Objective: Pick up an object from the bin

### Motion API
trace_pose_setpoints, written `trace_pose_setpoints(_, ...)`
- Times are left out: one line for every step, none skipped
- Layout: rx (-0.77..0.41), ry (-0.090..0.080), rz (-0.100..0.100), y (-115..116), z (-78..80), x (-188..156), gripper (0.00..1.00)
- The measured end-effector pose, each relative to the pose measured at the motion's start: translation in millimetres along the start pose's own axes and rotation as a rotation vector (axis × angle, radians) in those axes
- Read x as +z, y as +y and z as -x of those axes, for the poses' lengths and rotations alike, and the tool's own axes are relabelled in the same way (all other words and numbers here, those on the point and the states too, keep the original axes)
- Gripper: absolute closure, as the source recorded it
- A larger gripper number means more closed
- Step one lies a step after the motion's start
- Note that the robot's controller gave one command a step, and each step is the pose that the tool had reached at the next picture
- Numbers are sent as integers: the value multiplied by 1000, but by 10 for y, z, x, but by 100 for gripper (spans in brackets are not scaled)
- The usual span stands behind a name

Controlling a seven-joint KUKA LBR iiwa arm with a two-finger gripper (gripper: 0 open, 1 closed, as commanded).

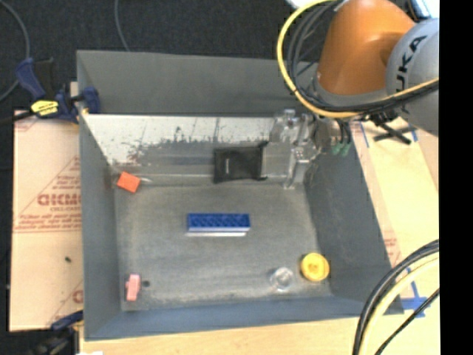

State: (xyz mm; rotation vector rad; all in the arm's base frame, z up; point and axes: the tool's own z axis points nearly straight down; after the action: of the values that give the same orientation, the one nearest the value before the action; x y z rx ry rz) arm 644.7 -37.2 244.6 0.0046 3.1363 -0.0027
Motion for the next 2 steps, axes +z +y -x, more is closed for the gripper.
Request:
trace_pose_setpoints(-70, 5, -1, -111, -512, 740, 0)
trace_pose_setpoints(67, -7, -1, -274, -489, 507, 0)
